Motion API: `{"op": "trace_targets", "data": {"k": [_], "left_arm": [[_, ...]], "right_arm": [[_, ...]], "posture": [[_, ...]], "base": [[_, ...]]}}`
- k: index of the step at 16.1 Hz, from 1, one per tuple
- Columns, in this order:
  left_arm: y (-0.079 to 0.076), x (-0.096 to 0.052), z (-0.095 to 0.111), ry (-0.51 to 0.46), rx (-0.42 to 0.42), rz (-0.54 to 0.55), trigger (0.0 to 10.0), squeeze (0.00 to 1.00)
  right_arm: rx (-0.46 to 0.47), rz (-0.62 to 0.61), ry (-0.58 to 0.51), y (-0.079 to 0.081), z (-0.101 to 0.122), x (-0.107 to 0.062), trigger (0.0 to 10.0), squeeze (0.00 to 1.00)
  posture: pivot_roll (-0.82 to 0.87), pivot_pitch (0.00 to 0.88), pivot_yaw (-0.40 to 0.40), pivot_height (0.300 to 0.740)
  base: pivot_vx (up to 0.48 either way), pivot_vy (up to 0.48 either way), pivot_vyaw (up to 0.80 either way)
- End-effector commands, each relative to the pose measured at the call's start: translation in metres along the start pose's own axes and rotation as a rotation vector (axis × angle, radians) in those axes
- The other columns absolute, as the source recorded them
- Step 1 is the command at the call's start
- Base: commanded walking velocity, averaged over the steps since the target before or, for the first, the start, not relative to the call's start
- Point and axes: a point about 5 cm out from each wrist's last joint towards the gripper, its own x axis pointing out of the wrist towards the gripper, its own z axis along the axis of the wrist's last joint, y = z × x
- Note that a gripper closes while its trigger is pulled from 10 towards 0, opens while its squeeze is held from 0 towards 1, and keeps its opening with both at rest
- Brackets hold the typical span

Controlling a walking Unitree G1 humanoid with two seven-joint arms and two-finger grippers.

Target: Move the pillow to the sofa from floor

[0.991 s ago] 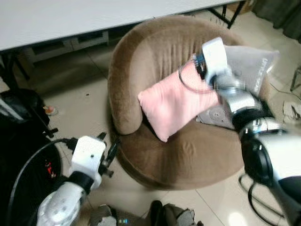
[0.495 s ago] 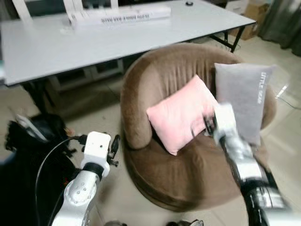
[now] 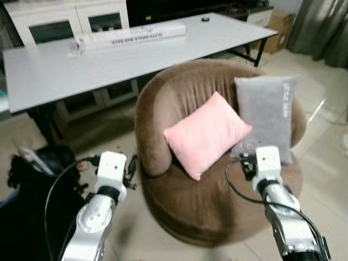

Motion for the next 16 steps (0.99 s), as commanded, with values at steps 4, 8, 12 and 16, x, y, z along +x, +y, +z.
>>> {"op": "trace_targets", "data": {"k": [4, 8, 12, 16], "left_arm": [[0.006, 0.001, 0.001, -0.020, 0.007, 0.036, 10.0, 0.00], [0.007, 0.004, 0.002, -0.028, 0.012, 0.038, 10.0, 0.00], [0.005, 0.011, 0.006, -0.044, 0.017, 0.009, 10.0, 0.00], [0.000, 0.016, 0.007, -0.050, 0.015, -0.022, 10.0, 0.00]], "right_arm": [[0.009, 0.002, 0.013, 0.000, 0.016, -0.002, 10.0, 0.00], [0.026, -0.017, 0.029, -0.003, 0.016, -0.003, 10.0, 0.00], [0.033, -0.051, 0.044, -0.008, 0.017, -0.009, 10.0, 0.00], [0.033, -0.085, 0.054, -0.014, 0.015, -0.015, 10.0, 0.00]], "posture": [[-0.01, 0.000, -0.040, 0.740], [-0.01, 0.000, -0.038, 0.740], [-0.04, 0.000, -0.017, 0.740], [-0.07, 0.000, 0.006, 0.740]], "base": [[0.000, -0.428, 0.00], [0.000, -0.433, -0.22], [0.000, -0.433, -0.51], [0.000, -0.432, -0.52]]}}
